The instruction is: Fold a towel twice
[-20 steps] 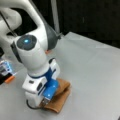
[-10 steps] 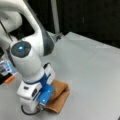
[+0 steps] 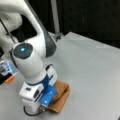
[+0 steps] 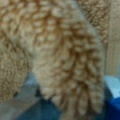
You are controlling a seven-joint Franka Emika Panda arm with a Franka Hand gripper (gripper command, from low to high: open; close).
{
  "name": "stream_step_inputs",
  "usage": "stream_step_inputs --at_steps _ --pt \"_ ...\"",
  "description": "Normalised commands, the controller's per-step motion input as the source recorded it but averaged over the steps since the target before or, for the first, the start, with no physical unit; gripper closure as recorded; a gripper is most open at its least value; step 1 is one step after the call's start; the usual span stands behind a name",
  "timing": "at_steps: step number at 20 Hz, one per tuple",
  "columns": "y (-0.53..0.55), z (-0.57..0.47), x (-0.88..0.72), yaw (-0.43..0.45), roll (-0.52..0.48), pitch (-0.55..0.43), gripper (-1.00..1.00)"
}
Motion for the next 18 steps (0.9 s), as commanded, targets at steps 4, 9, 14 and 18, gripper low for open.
stream_step_inputs --at_steps 4,9,14,18 --pt "-0.09 -0.1 0.11 -0.049 0.125 -0.133 -1.0" --pt "-0.1 -0.1 0.1 -0.025 0.116 -0.112 -1.0" --pt "-0.11 -0.02 0.07 -0.017 0.072 -0.079 -1.0" --pt "-0.13 0.04 0.03 -0.022 0.037 -0.047 -1.0"
